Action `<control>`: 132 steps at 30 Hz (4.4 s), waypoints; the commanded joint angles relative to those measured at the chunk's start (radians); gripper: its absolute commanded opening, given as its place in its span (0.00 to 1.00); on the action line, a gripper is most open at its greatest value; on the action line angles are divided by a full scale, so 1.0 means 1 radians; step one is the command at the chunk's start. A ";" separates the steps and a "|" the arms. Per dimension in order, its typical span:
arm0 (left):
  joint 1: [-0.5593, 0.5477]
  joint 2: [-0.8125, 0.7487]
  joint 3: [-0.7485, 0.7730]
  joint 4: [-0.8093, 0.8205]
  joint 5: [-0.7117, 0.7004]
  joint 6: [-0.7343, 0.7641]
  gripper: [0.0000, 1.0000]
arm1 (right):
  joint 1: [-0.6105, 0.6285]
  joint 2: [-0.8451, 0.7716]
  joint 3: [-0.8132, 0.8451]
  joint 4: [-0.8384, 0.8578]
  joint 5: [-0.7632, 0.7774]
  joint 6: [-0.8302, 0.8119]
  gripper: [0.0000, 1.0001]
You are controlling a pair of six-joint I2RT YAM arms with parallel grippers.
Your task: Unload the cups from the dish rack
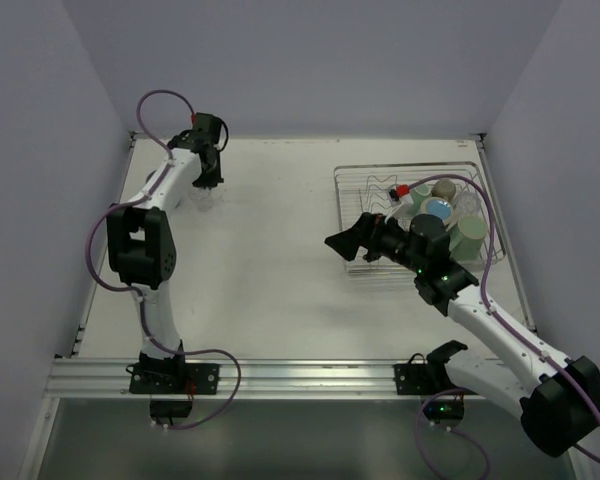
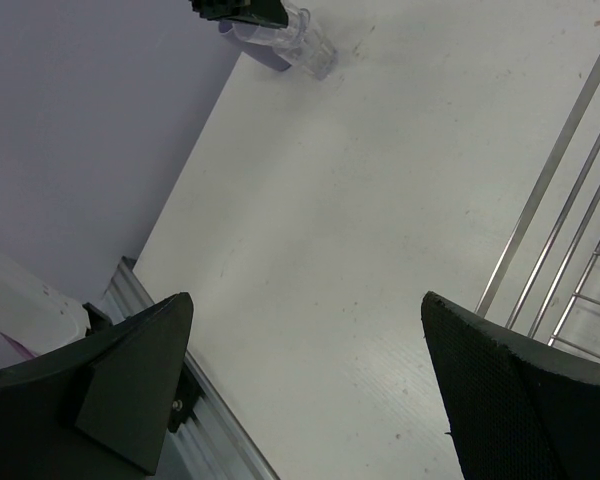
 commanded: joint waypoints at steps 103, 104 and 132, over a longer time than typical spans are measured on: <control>-0.413 -1.265 -0.969 0.583 0.483 -0.012 0.89 | -0.468 0.562 0.538 -0.584 0.606 -0.333 0.99; -0.413 -1.264 -0.968 0.582 0.483 -0.012 0.89 | -0.468 0.567 0.541 -0.581 0.612 -0.335 0.99; -0.413 -1.219 -0.954 0.594 0.502 -0.045 0.76 | -0.449 0.256 0.512 -0.466 0.519 -0.268 0.41</control>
